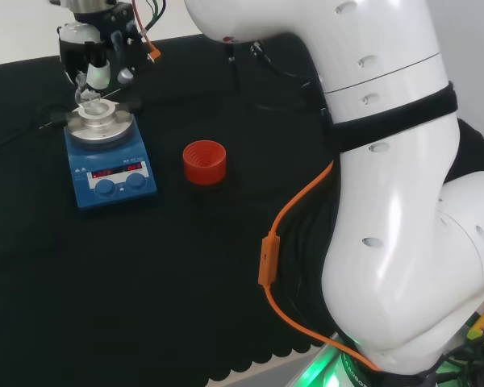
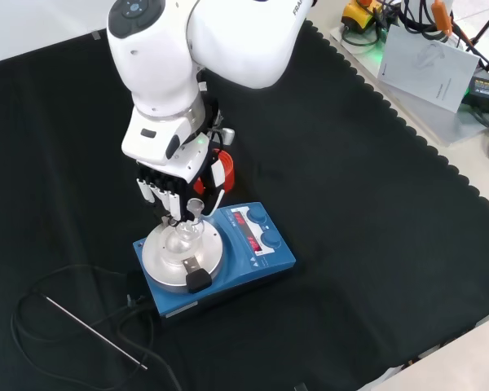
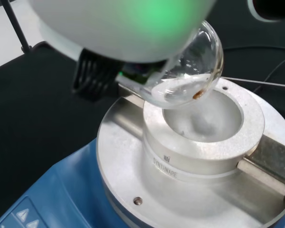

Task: Place the round-bottom flask on the heater.

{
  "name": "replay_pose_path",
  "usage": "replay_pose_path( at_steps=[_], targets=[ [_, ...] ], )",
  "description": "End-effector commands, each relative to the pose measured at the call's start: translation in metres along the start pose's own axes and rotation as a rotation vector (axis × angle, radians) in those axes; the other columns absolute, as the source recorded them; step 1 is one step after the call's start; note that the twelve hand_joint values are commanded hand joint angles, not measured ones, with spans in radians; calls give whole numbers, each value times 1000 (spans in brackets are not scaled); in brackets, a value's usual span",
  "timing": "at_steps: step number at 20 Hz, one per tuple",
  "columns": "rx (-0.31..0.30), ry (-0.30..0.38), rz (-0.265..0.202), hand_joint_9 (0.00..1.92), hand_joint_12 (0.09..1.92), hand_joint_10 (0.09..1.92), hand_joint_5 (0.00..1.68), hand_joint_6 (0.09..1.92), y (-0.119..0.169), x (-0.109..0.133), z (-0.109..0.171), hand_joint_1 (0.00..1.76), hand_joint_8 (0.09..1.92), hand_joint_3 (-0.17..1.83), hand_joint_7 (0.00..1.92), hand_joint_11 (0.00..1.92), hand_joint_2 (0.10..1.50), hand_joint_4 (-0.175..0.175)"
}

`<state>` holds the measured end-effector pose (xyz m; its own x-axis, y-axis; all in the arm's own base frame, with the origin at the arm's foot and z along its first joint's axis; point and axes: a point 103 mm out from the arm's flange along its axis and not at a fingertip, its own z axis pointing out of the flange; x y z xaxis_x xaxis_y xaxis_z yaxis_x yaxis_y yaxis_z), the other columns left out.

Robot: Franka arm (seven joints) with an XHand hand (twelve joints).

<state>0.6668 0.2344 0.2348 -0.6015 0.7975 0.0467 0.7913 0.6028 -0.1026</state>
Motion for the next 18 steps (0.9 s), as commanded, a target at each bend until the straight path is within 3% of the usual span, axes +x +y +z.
replay_pose_path(
  at_steps=[1,18],
  targets=[
    [-13,-8,0,1688,935,550,1246,749,4,-3,2,1340,777,1078,1450,1437,410,-175],
    [-15,-22,7,1688,939,550,1246,748,17,-25,-4,1340,776,1079,1450,1438,409,-175]
  ],
)
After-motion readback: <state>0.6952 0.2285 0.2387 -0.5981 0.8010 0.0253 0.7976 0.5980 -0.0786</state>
